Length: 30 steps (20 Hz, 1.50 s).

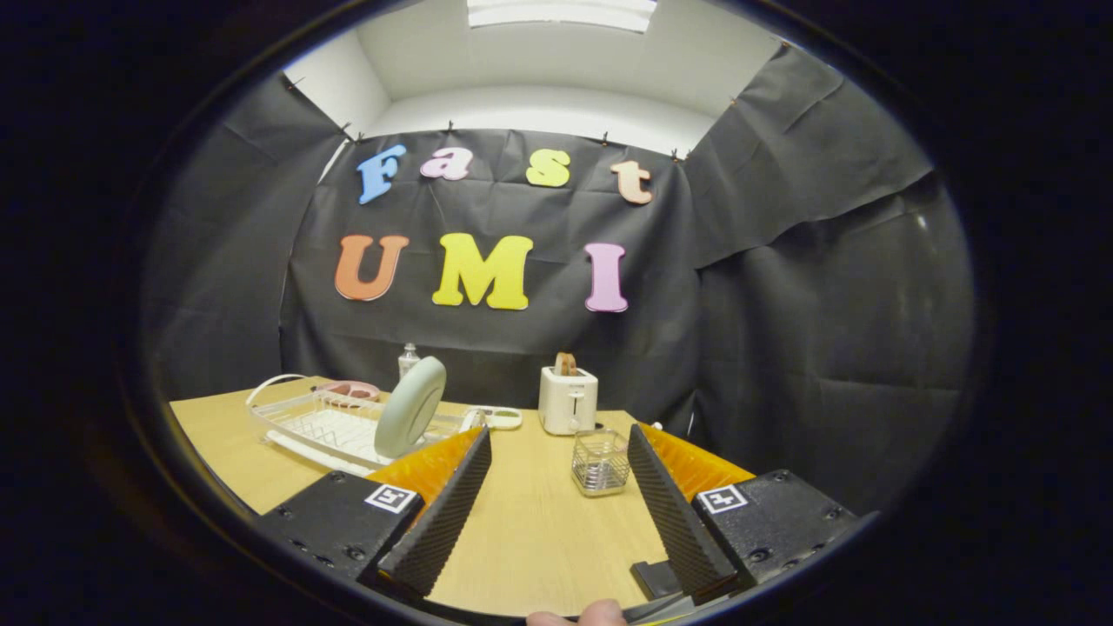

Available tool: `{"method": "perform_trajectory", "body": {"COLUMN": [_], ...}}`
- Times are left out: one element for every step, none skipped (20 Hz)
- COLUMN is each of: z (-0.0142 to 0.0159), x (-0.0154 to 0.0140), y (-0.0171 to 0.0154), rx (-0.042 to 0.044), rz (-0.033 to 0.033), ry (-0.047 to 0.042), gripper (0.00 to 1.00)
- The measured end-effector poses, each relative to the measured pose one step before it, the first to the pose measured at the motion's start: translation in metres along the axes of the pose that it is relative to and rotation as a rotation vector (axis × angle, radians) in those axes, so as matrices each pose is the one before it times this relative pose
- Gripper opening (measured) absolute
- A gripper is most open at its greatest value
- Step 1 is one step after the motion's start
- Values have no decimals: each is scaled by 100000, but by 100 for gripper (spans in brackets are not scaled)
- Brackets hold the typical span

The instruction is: Take the plate from the dish rack, then take the spoon from the basket and place it into the plate.

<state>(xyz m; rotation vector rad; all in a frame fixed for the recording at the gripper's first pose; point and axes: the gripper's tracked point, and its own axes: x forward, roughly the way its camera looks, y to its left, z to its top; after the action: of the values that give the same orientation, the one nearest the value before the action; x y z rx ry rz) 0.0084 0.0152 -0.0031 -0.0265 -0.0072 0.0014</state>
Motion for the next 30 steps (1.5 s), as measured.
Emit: {"method": "perform_trajectory", "body": {"z": [43,51,293,247,314,323,465,427,588,580,667,816,855,1148,1125,996,859,955,444,555,583,732,581,609,173,-149,-307,-358,-77,-179], "x": [94,160,150,207,240,241,343,429,453,589,558,687,705,700,818,945,1051,1063,1335,1199,1318,1223,1454,1331,1401,1381,1374,1167,1014,961], "y": [150,158,13,114,251,262,408,318,516,613,426,449,536,564,469,409,600,636,766,800,829,541,509,425,432,316,90,149,291,467], "rx": [-299,-679,-111,202,223,232,-157,163,45,334,-61,-186,766,672,358,-343,-1430,-1975,-457,1228,2399,1064,894,690,-429,353,221,972,2399,2111], "rz": [300,142,-225,200,384,676,1090,1140,2064,2222,1847,1954,1836,2180,1202,1416,1408,2171,2584,3593,3249,2004,1368,266,1184,5,-539,-101,926,1684], "ry": [324,180,-337,-102,-26,-90,320,511,804,1052,1294,1229,2072,1113,1579,2306,1899,3324,4495,5531,4792,4715,3434,3373,5276,4665,4682,4909,2996,3186], "gripper": [100,100,100,100,100,100,100,100,100,100,100,100,100,100,100,100,100,100,100,100,100,100,100,100,100,100,100,100,100,100]}}
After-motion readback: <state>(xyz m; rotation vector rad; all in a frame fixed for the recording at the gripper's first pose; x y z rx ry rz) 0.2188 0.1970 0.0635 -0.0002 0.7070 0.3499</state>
